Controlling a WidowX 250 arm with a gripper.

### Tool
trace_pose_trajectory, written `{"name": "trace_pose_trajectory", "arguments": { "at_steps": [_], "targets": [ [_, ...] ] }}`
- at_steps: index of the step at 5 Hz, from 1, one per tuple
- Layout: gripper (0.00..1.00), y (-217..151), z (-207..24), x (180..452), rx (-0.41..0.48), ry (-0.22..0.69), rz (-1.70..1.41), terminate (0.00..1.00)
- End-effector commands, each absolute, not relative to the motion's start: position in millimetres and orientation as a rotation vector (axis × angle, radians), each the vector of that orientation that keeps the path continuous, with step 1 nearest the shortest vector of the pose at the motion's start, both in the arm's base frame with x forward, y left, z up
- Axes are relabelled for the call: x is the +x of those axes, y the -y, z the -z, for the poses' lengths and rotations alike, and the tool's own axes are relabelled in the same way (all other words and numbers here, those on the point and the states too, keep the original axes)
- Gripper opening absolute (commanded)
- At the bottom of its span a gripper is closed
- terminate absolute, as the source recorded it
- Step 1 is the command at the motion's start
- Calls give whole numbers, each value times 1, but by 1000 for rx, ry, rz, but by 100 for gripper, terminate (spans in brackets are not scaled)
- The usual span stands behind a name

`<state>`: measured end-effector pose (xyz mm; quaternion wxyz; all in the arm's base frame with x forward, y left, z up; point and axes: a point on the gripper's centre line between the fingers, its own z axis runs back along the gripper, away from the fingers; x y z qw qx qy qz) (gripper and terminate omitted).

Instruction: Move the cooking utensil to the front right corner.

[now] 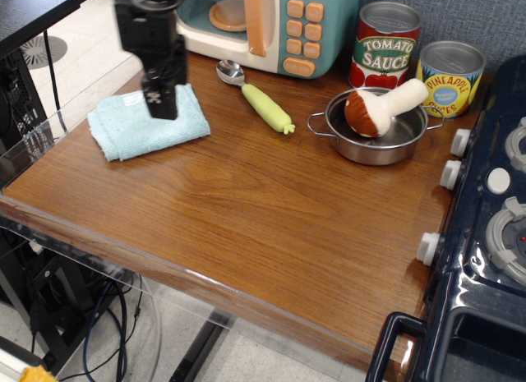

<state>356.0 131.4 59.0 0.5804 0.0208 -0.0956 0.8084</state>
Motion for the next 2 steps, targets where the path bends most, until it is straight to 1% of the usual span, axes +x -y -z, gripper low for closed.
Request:
{"name": "trace_pose_trajectory", "arguments": {
  "at_steps": [1,2],
  "targets": [
    [100,-111,-85,384,27,277,-1486,0],
    [100,-102,-83,397,32,305,-1329,0]
  ]
}}
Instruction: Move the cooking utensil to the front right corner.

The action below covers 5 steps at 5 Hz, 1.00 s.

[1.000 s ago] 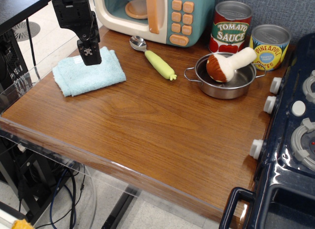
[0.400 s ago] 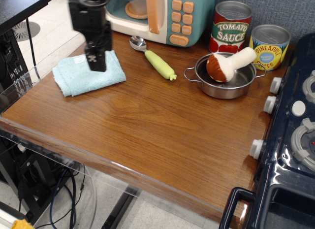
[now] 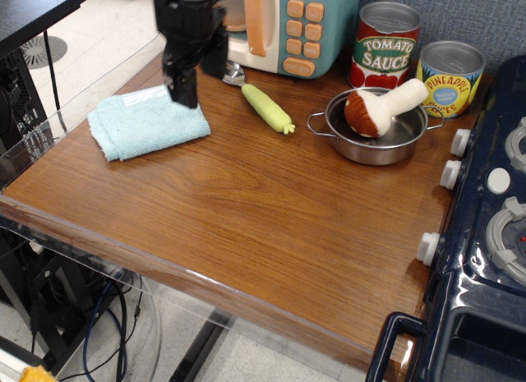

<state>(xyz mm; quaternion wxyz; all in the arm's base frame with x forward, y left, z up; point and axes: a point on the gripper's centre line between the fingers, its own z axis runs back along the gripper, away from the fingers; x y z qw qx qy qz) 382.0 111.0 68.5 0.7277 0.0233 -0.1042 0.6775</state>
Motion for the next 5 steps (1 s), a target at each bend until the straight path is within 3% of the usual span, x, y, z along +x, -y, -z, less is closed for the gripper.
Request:
{"name": "trace_pose_trajectory", "arguments": {
  "at_steps": [1,3,5],
  "targets": [
    [100,-91,-78,403,-64,279,-1187,0],
    [100,-77,-57,411,-142,206,-985,0],
    [100,-64,-42,419,-87,183,-914,0]
  ]
}}
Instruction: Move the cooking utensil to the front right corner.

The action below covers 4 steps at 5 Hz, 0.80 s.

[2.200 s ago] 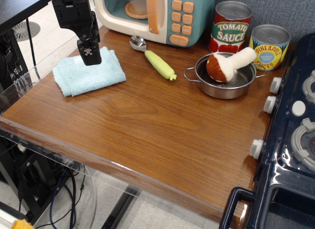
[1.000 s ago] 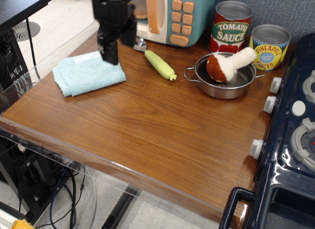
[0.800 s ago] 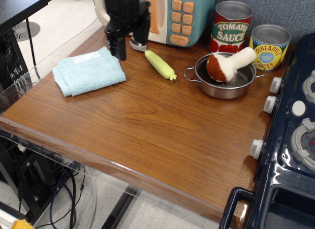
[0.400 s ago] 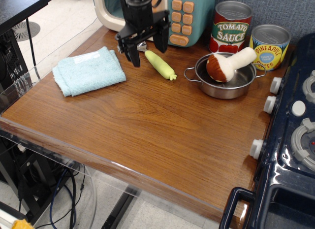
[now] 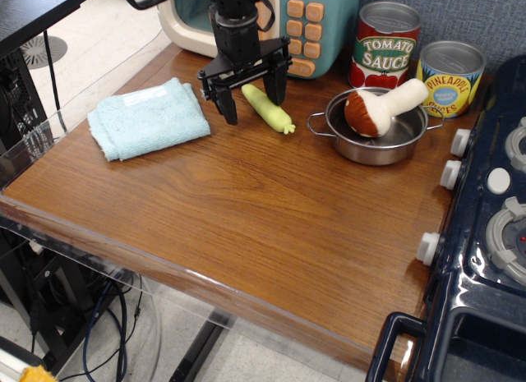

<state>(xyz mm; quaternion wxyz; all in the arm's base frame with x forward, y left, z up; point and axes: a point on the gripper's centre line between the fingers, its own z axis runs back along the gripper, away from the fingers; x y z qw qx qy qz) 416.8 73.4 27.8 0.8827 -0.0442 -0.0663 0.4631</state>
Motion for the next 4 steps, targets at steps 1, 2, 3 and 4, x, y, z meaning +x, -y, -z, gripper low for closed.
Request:
{"name": "trace_pose_trajectory", "arguments": {
  "at_steps": [1,2,3,4],
  "targets": [
    [0,-57,-36,420,-60,189,-888,0],
    [0,-58,-34,419,-54,189,-889,0],
    [0,-60,-35,418,-34,193,-897,0],
    [0,-69,-42,416,21,210,-944,0]
  ]
}}
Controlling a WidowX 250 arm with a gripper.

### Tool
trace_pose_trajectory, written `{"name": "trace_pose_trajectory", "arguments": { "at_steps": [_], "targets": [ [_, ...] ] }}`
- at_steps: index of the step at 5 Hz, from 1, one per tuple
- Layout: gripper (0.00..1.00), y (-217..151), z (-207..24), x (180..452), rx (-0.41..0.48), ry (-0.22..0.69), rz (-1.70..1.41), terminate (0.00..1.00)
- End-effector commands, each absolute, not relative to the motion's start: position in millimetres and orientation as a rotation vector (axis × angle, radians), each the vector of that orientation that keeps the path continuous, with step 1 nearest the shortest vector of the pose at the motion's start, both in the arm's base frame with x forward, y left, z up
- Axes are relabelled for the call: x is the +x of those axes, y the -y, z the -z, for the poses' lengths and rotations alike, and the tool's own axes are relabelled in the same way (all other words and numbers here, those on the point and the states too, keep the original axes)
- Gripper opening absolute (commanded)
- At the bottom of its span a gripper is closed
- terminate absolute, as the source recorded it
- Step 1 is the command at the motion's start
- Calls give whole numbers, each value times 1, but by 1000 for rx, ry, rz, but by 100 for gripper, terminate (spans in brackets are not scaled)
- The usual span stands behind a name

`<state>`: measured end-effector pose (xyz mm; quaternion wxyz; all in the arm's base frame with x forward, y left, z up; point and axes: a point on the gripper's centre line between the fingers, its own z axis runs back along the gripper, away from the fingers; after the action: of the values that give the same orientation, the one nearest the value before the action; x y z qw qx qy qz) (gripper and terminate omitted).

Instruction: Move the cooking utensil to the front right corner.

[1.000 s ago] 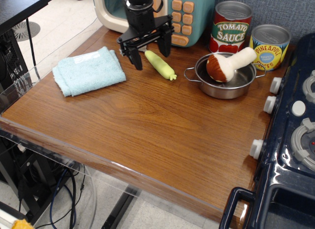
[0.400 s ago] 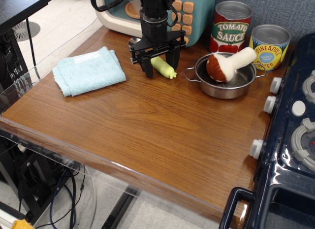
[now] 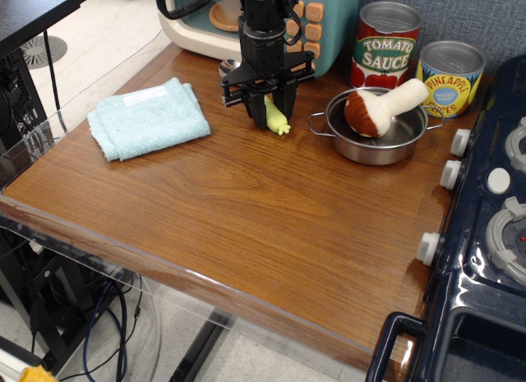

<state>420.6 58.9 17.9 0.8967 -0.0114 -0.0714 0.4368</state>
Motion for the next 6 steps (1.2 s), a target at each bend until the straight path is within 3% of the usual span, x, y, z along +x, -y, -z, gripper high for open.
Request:
{"name": "trace_pose_trajectory", "arguments": {
  "at_steps": [1,4,5,6],
  "targets": [
    [0,-79,-49,411,7,211,-980,0],
    [0,-68,-112,373,-12,301,-963,0],
    [0,-43,-119,358,-58,336,-855,0],
    [0,-8,-113,330,-103,282,-675,0]
  ]
}}
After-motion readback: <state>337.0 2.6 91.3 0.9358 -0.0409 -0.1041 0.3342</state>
